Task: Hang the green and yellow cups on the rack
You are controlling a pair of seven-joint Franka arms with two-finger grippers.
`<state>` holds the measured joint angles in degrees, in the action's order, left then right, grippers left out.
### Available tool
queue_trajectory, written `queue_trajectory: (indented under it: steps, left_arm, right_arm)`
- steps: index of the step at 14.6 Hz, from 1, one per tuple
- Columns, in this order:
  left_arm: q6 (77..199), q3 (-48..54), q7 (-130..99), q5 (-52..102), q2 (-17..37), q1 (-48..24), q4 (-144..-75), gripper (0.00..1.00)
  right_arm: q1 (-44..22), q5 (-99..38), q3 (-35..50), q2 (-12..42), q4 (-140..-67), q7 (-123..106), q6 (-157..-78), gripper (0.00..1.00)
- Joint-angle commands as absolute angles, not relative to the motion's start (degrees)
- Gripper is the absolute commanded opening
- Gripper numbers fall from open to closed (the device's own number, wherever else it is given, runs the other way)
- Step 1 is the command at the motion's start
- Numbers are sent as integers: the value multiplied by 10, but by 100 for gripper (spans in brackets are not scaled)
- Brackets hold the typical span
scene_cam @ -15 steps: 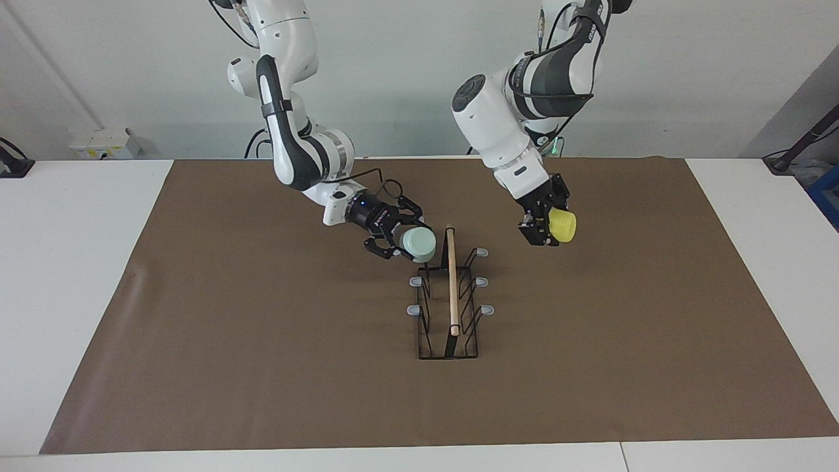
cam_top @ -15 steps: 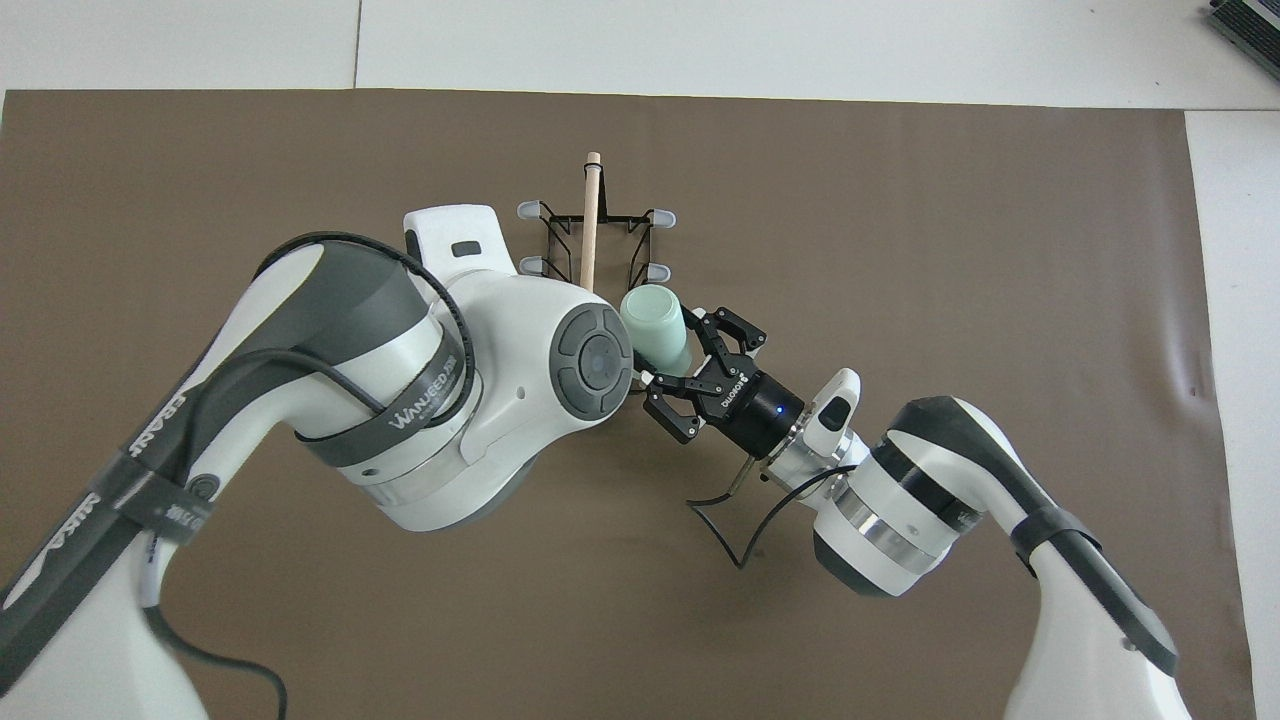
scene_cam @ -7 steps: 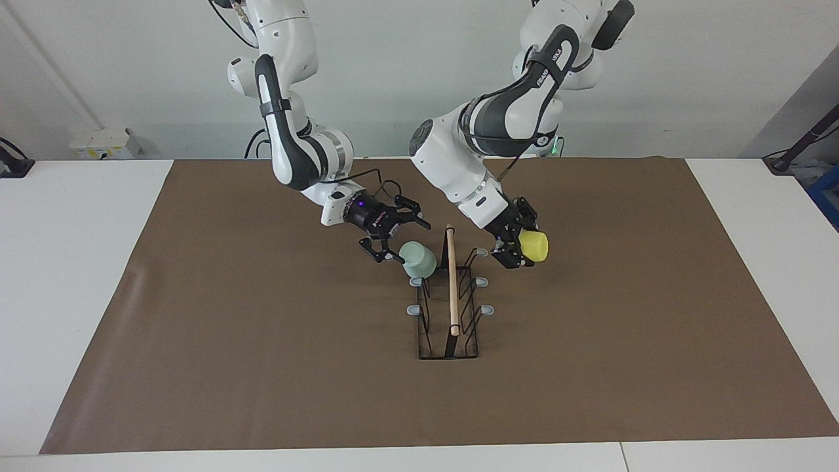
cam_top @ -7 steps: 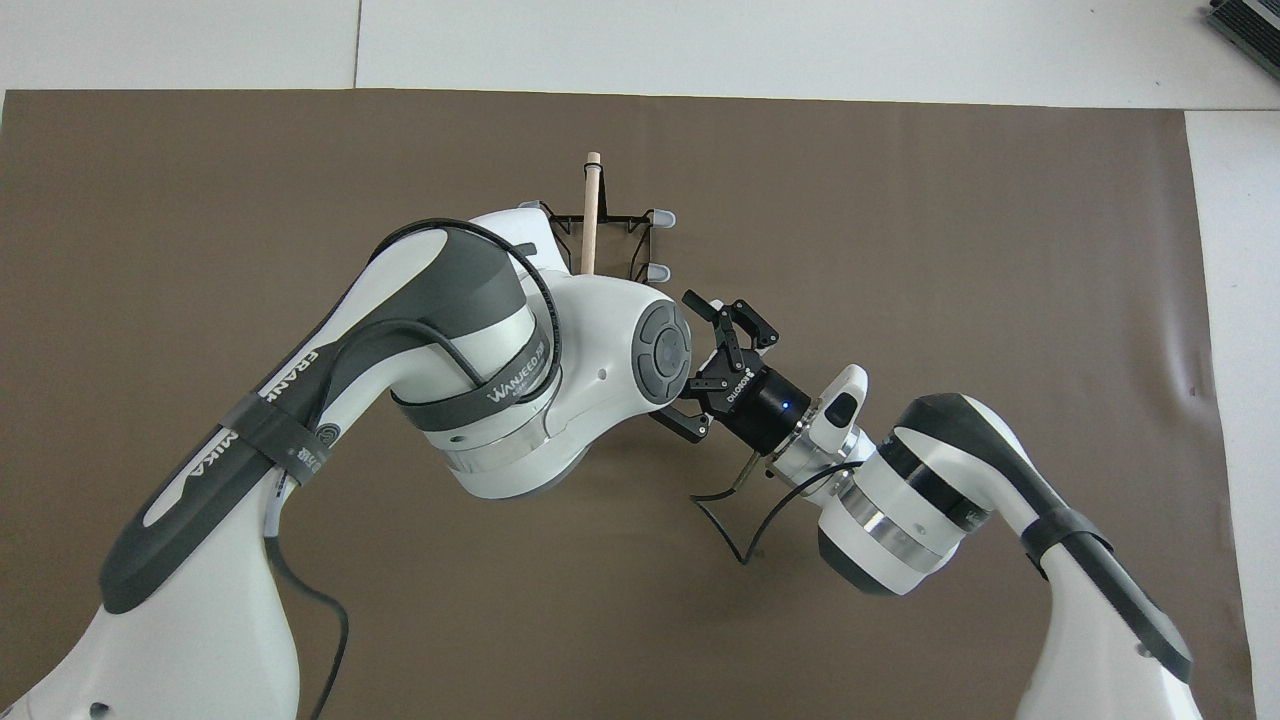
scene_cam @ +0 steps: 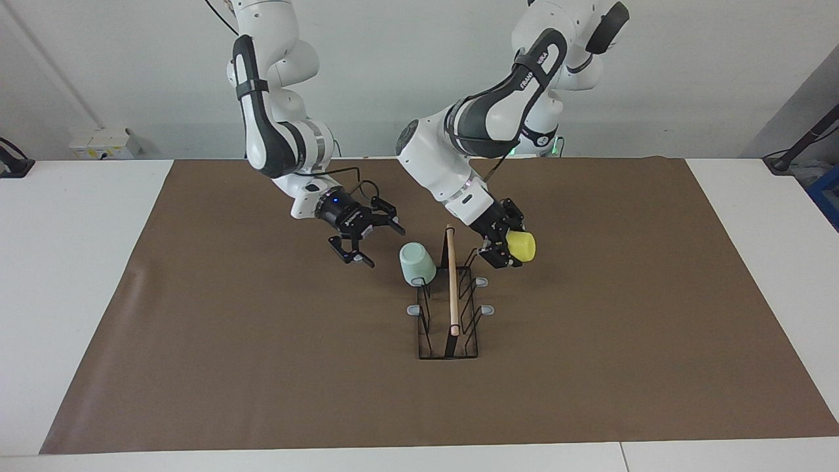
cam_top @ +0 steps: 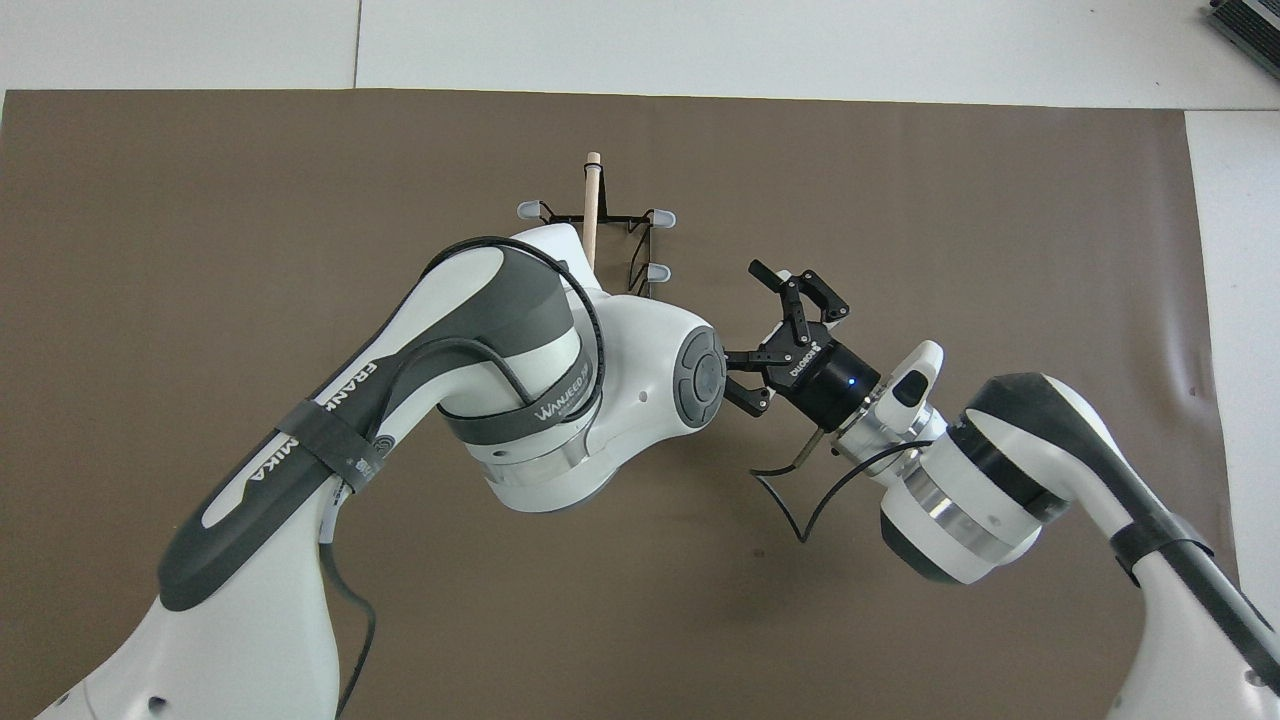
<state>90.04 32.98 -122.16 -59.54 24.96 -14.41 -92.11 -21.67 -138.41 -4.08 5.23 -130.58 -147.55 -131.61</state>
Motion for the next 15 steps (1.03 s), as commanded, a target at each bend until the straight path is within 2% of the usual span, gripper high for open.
queue_trajectory:
  steps: [1,5,9,15]
  left_arm:
    - [876,329,-1256,-623,269,-163,-904,24]
    - [862,330,-1258,-637,277,-182,-904,24]
    - [860,330,-1275,-663,285,-191,-906,24]
    - [868,341,-1292,-674,288,-195,-918,24]
  right_arm:
    - [-165,-1275,-36,29,-1309,-1434,-1318,100]
    - [-83,-1090,-40,17,-1291,-1330,-1282,100]
    - [-6,-891,-40,21,-1244,-1217,-1239,100]
    - [61,-651,-40,24,-1171,-1025,-1180,100]
